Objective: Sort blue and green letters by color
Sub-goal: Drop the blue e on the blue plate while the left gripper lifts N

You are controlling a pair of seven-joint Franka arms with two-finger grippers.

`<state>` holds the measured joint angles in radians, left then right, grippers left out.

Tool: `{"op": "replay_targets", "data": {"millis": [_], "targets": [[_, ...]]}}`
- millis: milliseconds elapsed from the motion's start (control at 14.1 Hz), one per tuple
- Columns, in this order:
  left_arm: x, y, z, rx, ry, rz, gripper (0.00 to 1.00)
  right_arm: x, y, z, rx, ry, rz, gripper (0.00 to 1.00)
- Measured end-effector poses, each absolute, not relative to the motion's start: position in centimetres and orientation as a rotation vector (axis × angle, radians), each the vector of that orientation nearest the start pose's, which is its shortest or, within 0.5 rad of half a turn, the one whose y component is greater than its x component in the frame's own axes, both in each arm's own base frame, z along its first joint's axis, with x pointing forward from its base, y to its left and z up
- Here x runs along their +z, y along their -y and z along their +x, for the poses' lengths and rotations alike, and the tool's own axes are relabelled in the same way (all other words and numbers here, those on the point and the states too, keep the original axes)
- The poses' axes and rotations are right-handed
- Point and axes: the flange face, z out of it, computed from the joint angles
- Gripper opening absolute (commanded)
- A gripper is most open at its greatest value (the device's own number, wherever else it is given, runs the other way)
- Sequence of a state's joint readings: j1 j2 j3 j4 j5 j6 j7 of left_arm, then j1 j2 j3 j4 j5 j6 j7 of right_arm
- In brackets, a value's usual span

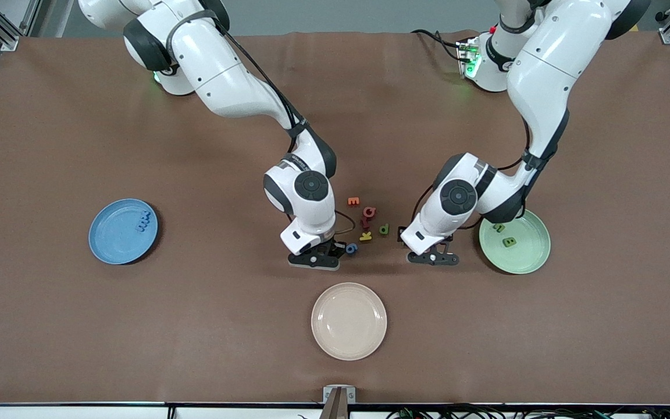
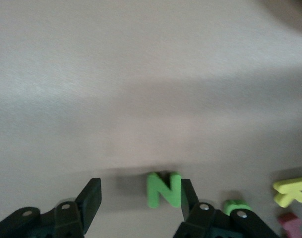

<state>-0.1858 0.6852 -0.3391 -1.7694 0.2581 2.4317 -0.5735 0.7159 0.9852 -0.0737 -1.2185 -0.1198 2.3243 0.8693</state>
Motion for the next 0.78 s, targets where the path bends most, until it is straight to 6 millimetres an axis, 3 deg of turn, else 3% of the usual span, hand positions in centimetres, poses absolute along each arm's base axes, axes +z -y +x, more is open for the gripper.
{"op": "replay_targets", "data": {"millis": [212,424,636,778], "targets": [[19.3,33.8,56.9,0.002,-0.127,-3.188,0.73,21.0,-43.0,62.2,-0.152,-0.085,-3.272,0.0],[18.8,34.1,56.3,0.02,-0.134,-3.181,0.73,23.8,-36.6,62.4,0.0,0.077,-3.33,0.0],[18.4,33.5,56.5,0.027,-0.121,-3.175,0.73,26.1,-25.3,61.0,0.09,0.304,-3.298,0.0],[18.2,33.3,56.6,0.029,-0.115,-3.173,0.73,25.9,-16.5,58.8,0.094,0.423,-3.251,0.0]]}}
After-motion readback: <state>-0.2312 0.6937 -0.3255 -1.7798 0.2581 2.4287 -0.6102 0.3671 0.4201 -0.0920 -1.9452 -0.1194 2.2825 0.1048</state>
